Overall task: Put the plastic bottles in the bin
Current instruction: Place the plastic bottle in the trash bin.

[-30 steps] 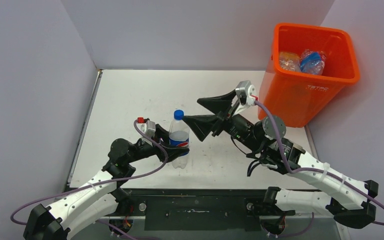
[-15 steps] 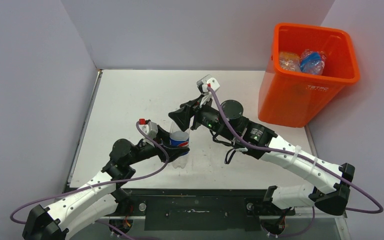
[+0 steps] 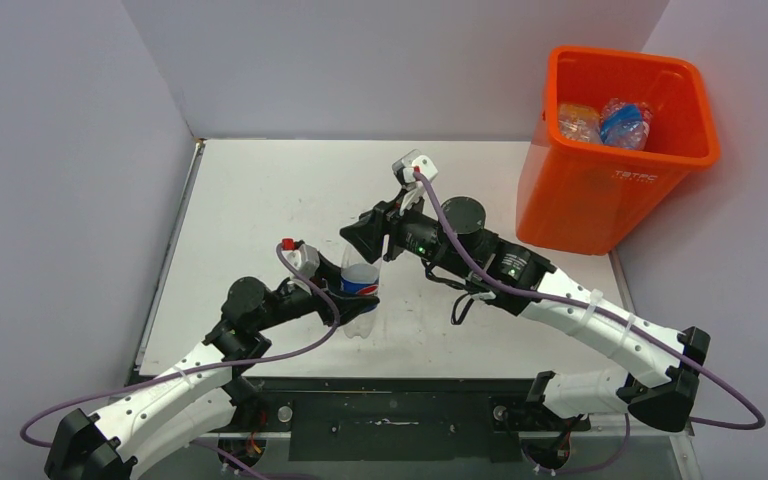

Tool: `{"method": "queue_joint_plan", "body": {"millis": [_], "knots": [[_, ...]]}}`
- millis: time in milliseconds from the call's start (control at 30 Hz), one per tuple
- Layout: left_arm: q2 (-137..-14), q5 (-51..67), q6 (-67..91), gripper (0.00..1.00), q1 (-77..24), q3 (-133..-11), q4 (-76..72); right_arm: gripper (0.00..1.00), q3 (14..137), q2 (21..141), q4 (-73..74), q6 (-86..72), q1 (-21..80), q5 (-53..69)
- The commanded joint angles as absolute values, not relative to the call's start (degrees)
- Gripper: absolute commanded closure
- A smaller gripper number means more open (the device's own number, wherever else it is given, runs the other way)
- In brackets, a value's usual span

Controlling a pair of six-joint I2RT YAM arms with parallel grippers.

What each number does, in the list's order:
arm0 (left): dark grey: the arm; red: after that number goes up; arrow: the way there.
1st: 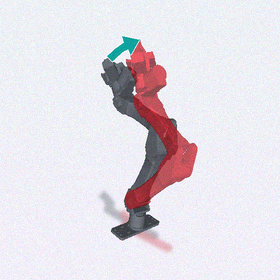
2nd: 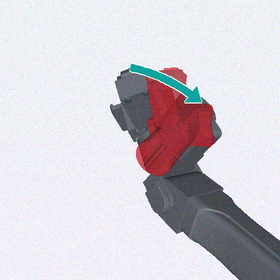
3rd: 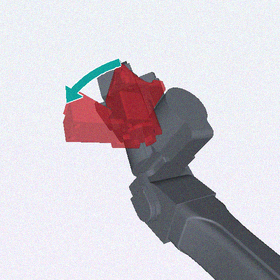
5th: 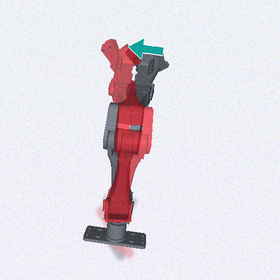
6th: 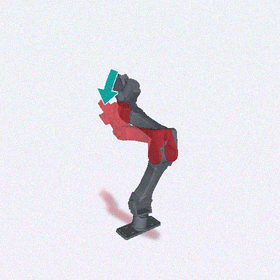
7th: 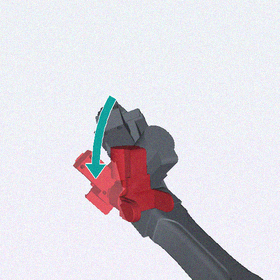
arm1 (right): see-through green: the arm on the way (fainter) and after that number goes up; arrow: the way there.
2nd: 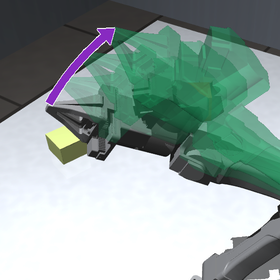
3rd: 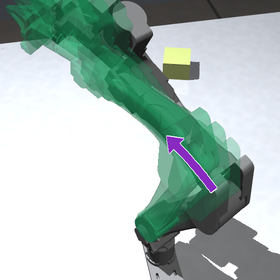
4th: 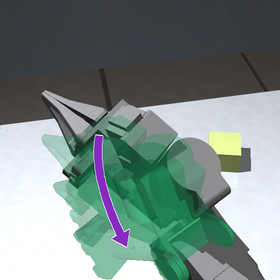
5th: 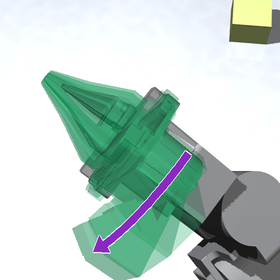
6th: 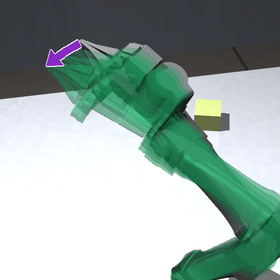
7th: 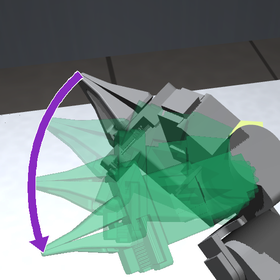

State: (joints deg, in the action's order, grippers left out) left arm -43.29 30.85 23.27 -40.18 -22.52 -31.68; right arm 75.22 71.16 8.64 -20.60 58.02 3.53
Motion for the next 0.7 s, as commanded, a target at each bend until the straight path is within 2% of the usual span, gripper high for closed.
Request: {"method": "queue_joint_plan", "body": {"millis": [0, 67, 167, 233, 467, 533, 567, 600, 667], "knots": [[-42.0, 29.2, 22.3, 0.80, -40.3, -23.7, -37.1, 0.53, 76.0, 71.8, 12.9, -20.7, 56.9, 4.1], [-42.1, 29.3, 22.3, 0.80, -40.3, -23.8, -37.1, 0.48, 75.7, 71.8, 12.6, -21.2, 56.5, 4.9], [-42.0, 29.3, 22.3, 0.81, -40.3, -23.7, -37.0, 0.31, 75.0, 71.5, 11.5, -22.3, 55.9, 6.3], [-42.1, 29.3, 22.3, 0.81, -40.3, -23.8, -37.0, 0.31, 74.4, 71.2, 10.6, -22.9, 55.8, 6.6], [-41.9, 29.1, 22.2, 0.82, -40.3, -23.7, -36.8, 0.93, 73.3, 70.6, 9.1, -24.1, 55.2, 8.1], [-41.9, 29.1, 22.3, 0.82, -40.3, -23.7, -36.8, 0.95, 73.0, 70.3, 9.0, -24.2, 55.2, 8.3], [-41.9, 29.0, 22.5, 0.78, -40.3, -23.8, -36.8, 0.95, 73.0, 70.0, 8.9, -24.2, 55.2, 8.2], [-41.9, 28.8, 22.7, 0.70, -40.3, -23.8, -36.6, 0.95, 73.1, 69.6, 9.1, -23.9, 55.1, 7.9], [-41.4, 28.1, 22.8, 0.46, -40.3, -23.9, -35.9, 0.95, 74.5, 68.4, 10.6, -22.4, 55.1, 6.4]]}}
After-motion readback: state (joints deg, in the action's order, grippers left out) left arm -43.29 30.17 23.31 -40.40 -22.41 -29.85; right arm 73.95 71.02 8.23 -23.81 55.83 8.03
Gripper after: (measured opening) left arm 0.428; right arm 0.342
